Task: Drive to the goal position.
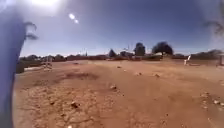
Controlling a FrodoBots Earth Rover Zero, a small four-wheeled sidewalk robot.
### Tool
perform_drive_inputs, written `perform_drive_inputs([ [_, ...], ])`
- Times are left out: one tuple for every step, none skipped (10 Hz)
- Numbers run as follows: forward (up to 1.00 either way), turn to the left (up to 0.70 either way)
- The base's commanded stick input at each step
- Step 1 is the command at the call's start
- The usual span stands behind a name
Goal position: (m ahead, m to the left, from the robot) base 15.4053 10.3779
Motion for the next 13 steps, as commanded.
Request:
perform_drive_inputs([
  [0.7, 0.0],
  [0.7, 0.0],
  [0.7, 0.0],
  [0.7, 0.0],
  [0.7, 0.0],
  [0.7, 0.0],
  [0.7, 0.0],
  [0.7, 0.0],
  [0.7, 0.0],
  [0.7, 0.0],
  [0.7, 0.0],
  [0.7, 0.0],
  [0.7, 0.0],
])
